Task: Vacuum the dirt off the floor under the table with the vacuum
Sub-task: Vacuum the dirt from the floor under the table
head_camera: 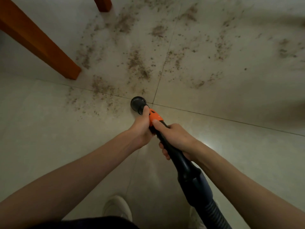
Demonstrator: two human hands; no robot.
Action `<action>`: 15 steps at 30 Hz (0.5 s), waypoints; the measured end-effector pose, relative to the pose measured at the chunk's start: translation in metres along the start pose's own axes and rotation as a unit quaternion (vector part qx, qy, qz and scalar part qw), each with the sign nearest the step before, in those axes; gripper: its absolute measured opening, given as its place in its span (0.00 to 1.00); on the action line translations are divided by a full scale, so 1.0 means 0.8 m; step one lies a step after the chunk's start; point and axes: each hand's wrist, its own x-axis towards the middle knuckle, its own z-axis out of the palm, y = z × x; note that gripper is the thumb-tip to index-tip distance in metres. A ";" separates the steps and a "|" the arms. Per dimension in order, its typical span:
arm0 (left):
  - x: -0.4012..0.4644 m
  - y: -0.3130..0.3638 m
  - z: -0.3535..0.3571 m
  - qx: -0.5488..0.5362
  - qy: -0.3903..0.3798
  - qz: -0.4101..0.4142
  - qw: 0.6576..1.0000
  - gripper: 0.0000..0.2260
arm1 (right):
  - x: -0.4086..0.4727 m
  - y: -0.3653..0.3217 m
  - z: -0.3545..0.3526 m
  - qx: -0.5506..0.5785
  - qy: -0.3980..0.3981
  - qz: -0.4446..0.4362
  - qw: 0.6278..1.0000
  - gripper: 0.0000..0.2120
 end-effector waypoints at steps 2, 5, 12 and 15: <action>0.003 0.001 0.002 0.016 -0.003 0.006 1.000 0.18 | 0.002 0.001 -0.003 0.009 0.000 0.000 1.000 0.24; 0.008 0.005 0.005 0.036 0.000 0.010 0.999 0.19 | 0.005 -0.002 -0.004 0.018 0.004 -0.006 1.000 0.24; 0.020 0.012 0.011 0.075 -0.004 0.042 0.996 0.20 | 0.014 -0.008 -0.009 0.022 0.012 -0.015 1.000 0.23; 0.026 0.016 0.016 0.081 -0.003 0.054 0.995 0.20 | 0.019 -0.011 -0.012 0.024 0.015 -0.019 0.999 0.23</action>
